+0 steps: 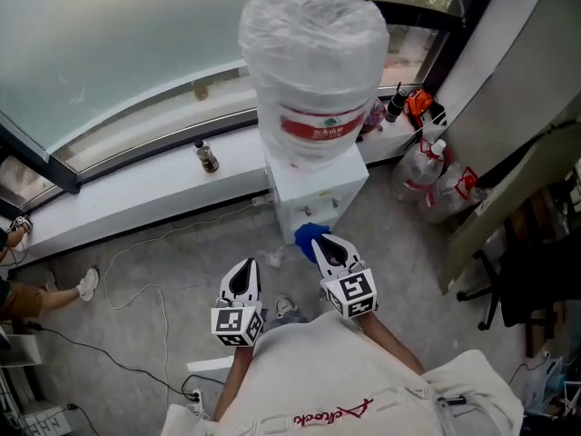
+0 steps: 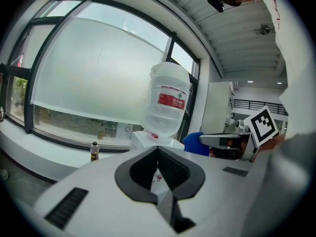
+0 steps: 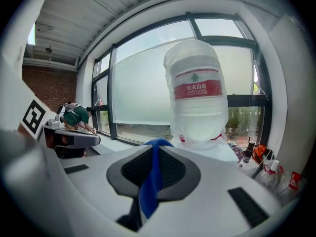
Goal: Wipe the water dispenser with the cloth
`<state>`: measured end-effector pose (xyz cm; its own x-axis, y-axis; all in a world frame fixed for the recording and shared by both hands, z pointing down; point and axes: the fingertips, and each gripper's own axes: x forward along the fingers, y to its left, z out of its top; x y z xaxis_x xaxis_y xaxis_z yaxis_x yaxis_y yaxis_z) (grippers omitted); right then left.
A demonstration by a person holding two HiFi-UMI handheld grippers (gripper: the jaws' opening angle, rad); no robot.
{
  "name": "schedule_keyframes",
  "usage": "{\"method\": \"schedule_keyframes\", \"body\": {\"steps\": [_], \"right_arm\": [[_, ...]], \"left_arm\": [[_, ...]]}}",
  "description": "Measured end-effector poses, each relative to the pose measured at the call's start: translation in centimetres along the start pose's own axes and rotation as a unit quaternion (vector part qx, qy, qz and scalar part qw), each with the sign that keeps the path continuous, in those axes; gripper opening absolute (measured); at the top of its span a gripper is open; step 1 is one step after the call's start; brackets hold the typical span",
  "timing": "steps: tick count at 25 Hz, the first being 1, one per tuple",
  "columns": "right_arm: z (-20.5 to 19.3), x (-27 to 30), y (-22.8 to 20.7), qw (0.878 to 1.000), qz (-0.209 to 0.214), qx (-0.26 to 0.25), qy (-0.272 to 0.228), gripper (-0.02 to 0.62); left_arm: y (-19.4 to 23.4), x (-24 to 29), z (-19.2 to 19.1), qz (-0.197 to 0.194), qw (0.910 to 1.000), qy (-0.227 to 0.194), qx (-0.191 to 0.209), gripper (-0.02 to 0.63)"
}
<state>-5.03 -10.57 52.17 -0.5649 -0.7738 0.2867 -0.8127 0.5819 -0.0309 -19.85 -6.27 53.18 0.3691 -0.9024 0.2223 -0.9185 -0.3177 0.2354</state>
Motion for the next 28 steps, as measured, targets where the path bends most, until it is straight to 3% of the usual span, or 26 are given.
{"method": "schedule_keyframes", "body": {"steps": [13, 28], "right_arm": [[-2.9, 1.5, -2.4, 0.999, 0.025, 0.019, 0.037, 0.038], [-7.3, 1.8, -0.6, 0.995, 0.057, 0.027, 0.082, 0.038]], "left_arm": [[-0.6, 3.6, -1.5, 0.021, 0.9989, 0.042, -0.001, 0.012], [-0.7, 3.3, -4.5, 0.032, 0.9974, 0.063, -0.015, 0.012]]}}
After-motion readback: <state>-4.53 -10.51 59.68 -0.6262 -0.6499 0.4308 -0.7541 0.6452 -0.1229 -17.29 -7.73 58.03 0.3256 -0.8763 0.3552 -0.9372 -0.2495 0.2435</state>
